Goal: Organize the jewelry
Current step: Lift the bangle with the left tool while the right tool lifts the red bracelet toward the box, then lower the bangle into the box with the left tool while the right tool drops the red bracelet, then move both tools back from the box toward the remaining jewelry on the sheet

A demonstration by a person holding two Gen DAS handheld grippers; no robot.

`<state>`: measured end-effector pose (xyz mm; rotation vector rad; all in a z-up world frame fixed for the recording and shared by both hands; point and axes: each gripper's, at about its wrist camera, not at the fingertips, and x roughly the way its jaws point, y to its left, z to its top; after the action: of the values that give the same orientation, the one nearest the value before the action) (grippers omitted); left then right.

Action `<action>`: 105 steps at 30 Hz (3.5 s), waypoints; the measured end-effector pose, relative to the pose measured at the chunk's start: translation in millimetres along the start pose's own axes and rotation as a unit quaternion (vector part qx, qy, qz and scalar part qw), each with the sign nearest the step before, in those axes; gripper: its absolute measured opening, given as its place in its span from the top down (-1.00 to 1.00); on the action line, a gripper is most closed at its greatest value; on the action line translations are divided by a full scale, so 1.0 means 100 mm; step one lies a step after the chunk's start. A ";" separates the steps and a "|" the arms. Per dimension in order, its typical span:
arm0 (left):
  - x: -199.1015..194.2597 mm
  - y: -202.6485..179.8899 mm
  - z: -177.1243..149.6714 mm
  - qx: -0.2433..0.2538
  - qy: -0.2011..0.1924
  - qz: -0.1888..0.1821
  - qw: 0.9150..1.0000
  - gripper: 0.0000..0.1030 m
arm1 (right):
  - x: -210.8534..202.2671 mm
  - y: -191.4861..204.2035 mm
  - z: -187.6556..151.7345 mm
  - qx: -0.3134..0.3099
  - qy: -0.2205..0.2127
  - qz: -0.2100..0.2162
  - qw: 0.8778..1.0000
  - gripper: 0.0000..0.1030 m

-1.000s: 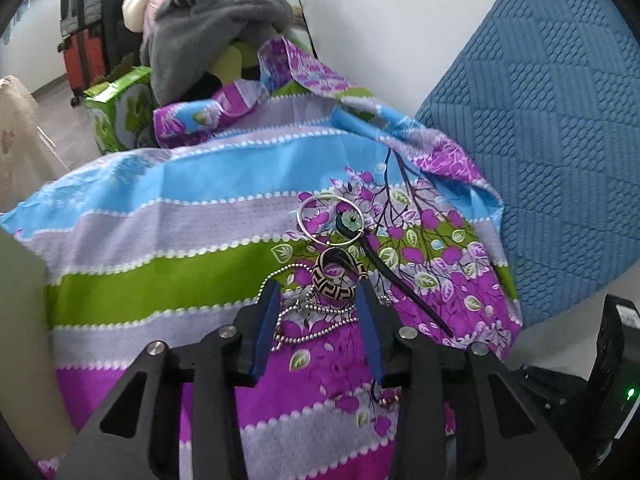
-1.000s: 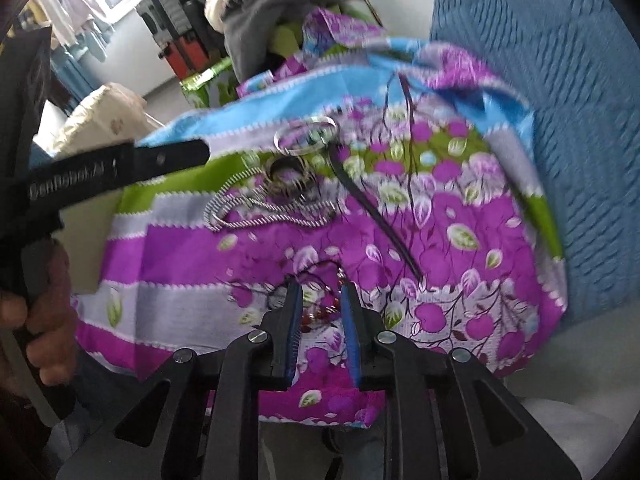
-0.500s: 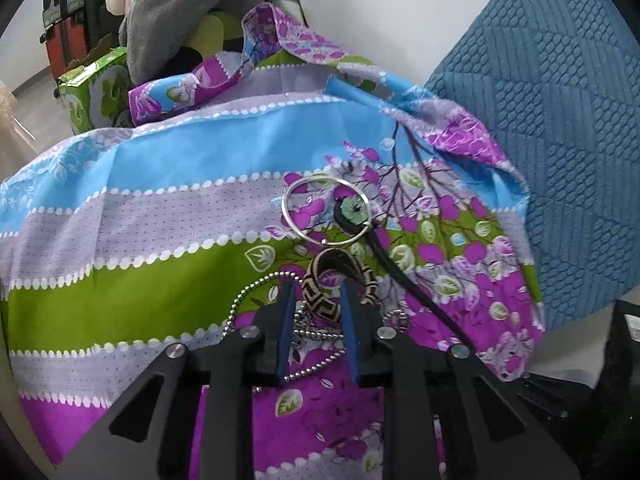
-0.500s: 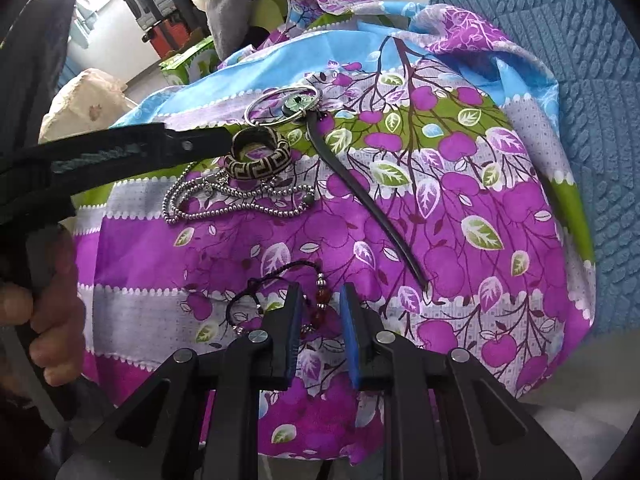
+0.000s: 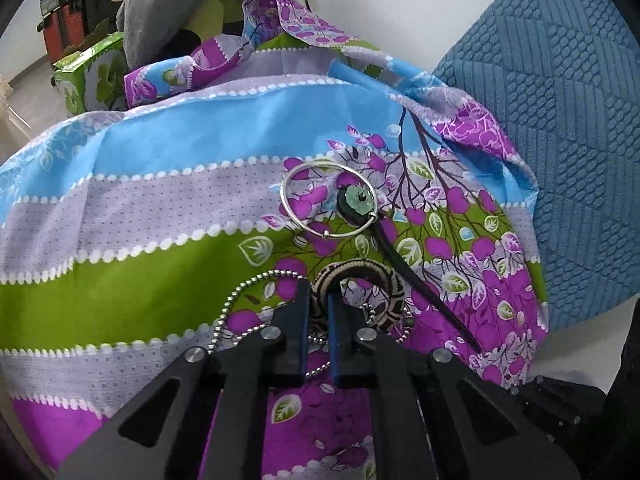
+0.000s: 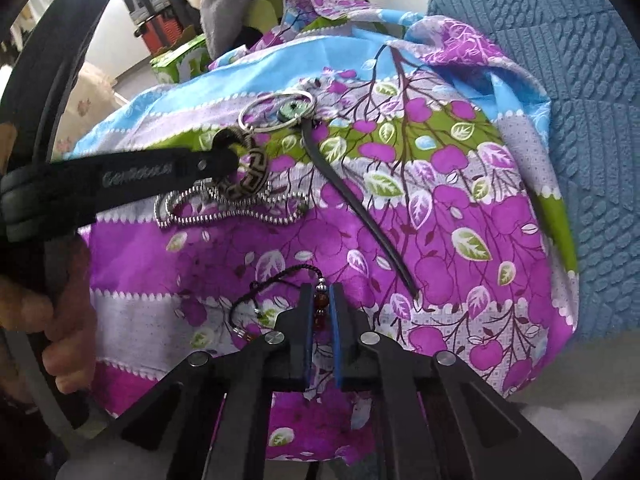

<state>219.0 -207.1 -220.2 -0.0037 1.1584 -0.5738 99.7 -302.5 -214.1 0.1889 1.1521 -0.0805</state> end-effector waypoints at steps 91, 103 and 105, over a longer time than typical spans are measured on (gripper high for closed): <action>-2.60 2.63 -1.06 -0.184 -0.096 0.163 0.965 0.20 | -0.73 3.41 0.25 -0.185 -0.040 0.183 0.965 0.81; -3.17 2.11 -0.84 -0.161 -0.173 0.160 0.958 -0.14 | -1.55 2.91 0.50 -0.172 -0.130 0.191 0.958 0.63; -3.22 1.97 -0.80 -0.155 -0.184 0.156 0.958 -0.14 | -1.68 2.77 0.52 -0.168 -0.145 0.186 0.957 0.63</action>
<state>145.3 122.5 -33.3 -0.1876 0.8516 -0.0985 122.8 -46.1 -9.9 0.0839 0.8067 0.4082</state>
